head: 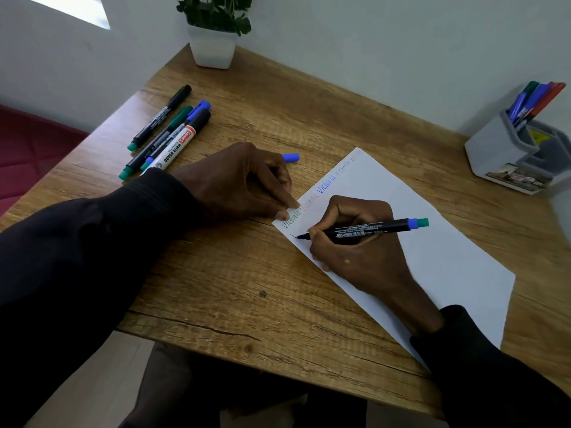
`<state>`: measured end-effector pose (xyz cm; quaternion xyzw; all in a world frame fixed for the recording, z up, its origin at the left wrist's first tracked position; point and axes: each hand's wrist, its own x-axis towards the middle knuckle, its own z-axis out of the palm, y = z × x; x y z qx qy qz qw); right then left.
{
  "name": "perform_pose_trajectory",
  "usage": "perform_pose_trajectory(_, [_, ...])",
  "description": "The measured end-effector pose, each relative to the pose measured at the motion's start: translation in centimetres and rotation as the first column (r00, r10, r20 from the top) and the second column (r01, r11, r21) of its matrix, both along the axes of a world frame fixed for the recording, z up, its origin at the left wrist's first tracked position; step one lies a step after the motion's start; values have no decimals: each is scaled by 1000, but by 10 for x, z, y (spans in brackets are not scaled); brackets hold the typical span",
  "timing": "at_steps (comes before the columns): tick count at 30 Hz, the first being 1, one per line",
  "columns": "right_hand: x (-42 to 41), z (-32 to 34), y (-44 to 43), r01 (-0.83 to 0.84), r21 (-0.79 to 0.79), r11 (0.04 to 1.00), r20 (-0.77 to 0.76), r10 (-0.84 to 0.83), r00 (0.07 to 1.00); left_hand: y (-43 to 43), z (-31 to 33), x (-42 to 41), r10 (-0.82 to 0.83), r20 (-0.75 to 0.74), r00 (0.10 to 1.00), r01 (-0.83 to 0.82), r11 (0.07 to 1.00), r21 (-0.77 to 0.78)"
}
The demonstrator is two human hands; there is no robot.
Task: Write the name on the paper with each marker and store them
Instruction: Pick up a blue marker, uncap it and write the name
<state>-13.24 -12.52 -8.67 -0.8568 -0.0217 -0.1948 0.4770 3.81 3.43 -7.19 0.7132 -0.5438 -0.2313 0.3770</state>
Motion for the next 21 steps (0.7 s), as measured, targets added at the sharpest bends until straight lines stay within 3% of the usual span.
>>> perform_pose_trajectory(21, [-2, -4, 0, 29, 145, 989, -77, -18, 997, 0, 1, -1, -8, -20, 1000, 8, 1000, -17])
